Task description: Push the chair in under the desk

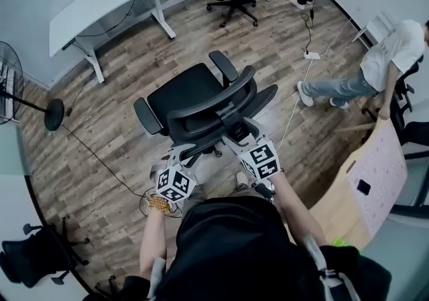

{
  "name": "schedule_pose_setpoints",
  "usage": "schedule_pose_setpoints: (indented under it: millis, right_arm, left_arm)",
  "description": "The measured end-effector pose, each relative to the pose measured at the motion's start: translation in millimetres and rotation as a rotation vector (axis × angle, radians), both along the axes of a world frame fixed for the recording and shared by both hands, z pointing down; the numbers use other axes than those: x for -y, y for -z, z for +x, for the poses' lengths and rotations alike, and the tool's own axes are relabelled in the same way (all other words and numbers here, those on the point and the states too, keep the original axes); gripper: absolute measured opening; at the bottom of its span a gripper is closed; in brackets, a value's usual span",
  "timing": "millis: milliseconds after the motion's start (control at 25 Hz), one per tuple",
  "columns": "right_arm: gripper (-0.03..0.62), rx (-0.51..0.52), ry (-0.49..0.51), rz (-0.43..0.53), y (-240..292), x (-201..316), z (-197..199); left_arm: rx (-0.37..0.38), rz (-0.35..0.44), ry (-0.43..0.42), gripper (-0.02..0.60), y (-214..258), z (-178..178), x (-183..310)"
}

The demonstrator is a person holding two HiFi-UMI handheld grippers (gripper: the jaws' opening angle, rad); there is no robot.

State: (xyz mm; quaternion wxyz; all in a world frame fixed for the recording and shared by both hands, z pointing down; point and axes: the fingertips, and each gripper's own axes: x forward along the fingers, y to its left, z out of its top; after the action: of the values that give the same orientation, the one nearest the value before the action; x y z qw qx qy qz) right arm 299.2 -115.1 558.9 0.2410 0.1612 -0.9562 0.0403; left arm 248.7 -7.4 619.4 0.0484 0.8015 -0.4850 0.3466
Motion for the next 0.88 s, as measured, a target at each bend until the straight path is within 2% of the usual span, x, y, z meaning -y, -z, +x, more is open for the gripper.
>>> schedule_pose_setpoints:
  millis: [240, 680, 880]
  right_arm:
    - [0.334, -0.016, -0.010, -0.013, -1.4, -14.0, -32.9]
    - [0.334, 0.015, -0.042, -0.020, 1.5, -45.9, -84.2]
    - [0.331, 0.035, -0.011, -0.064, 2.3, -65.0, -103.4]
  left_arm:
    - [0.020, 0.020, -0.025, 0.120, 0.3, -36.0, -12.8]
    - [0.045, 0.046, -0.091, 0.119, 2.2, -94.3, -40.8]
    - [0.076, 0.071, -0.140, 0.121, 1.0, -119.8, -54.8]
